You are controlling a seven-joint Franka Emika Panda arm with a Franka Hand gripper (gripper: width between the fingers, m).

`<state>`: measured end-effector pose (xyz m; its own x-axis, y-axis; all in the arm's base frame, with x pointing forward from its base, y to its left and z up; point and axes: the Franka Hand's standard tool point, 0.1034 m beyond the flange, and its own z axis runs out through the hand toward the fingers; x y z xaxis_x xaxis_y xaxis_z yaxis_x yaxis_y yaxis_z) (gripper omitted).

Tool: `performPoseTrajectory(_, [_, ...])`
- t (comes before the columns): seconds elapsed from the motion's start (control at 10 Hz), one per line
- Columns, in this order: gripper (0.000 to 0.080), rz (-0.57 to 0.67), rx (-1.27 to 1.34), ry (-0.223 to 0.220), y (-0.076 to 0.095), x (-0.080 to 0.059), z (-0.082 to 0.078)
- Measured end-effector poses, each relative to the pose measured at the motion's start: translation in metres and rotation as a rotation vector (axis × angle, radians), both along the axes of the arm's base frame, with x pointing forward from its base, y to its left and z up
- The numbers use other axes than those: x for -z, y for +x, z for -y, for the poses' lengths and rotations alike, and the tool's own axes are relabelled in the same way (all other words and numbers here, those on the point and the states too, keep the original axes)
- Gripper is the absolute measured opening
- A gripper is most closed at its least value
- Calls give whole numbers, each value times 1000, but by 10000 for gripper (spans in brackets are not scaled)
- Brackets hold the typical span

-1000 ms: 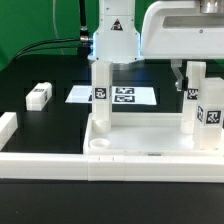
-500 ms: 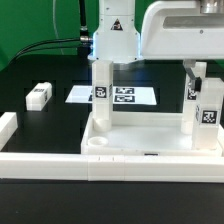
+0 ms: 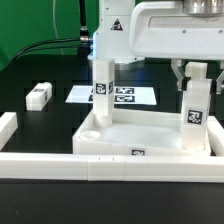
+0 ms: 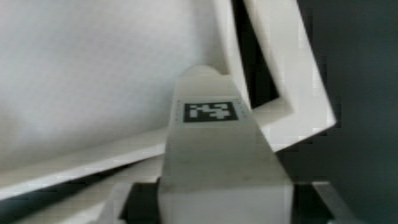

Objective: Assemble desk

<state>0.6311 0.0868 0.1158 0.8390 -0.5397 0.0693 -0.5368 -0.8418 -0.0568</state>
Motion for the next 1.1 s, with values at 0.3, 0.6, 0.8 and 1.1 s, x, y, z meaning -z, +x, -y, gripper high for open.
performPoseTrajectory(0.3, [292, -5, 252, 4, -2, 1, 24])
performPoseTrajectory(0.6, [295, 0, 373, -11, -1, 0, 35])
performPoseTrajectory(0.8, [460, 1, 366, -9, -1, -2, 32])
performPoseTrajectory(1.1, [635, 4, 227, 22, -2, -37, 23])
